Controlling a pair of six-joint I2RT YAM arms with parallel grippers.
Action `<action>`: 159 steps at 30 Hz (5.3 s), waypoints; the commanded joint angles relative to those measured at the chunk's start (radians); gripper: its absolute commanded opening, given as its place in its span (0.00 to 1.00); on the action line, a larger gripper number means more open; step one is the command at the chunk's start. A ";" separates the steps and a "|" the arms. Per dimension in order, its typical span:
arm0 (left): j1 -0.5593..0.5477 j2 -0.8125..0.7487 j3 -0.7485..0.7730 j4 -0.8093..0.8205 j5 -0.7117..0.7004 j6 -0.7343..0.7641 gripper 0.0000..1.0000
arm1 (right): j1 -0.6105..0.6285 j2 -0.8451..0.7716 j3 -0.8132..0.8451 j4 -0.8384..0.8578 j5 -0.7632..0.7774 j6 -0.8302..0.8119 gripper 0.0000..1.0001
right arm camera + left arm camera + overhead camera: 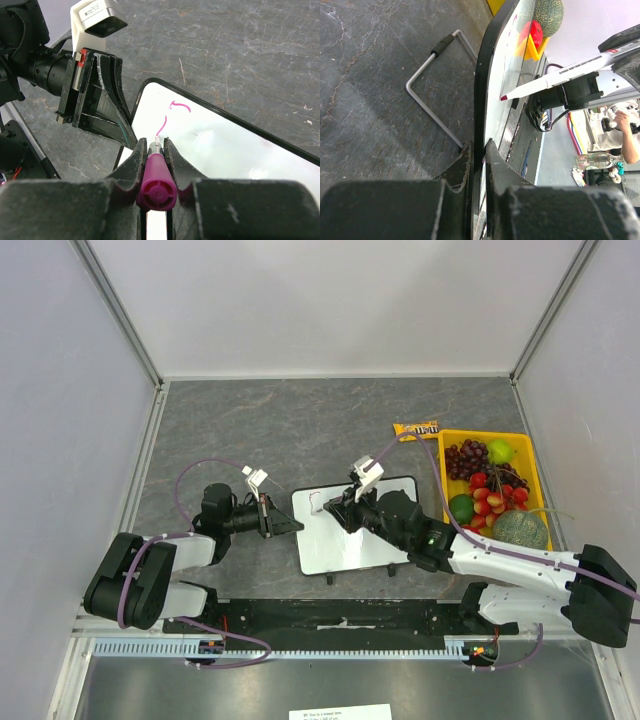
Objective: Write a sentence on the whiteboard
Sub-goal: Write on the whiteboard with the whiteboard.
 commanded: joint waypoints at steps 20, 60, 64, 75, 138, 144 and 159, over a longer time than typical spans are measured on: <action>-0.007 0.013 0.018 -0.040 -0.052 0.062 0.02 | 0.004 0.028 0.075 -0.008 0.106 -0.033 0.00; -0.008 0.013 0.021 -0.046 -0.058 0.065 0.02 | 0.001 -0.103 0.061 -0.106 0.198 -0.022 0.00; -0.010 0.016 0.021 -0.047 -0.056 0.066 0.02 | 0.001 -0.111 0.055 -0.122 0.211 -0.031 0.00; -0.010 0.013 0.021 -0.047 -0.058 0.066 0.02 | 0.001 -0.103 0.025 -0.131 0.190 -0.010 0.00; -0.013 0.015 0.022 -0.049 -0.061 0.068 0.02 | 0.000 -0.123 -0.006 -0.103 0.276 -0.006 0.00; -0.013 0.013 0.022 -0.050 -0.061 0.069 0.02 | 0.001 -0.108 0.009 -0.102 0.271 -0.020 0.00; -0.013 0.015 0.022 -0.052 -0.061 0.071 0.02 | 0.001 -0.131 -0.026 -0.148 0.216 -0.003 0.00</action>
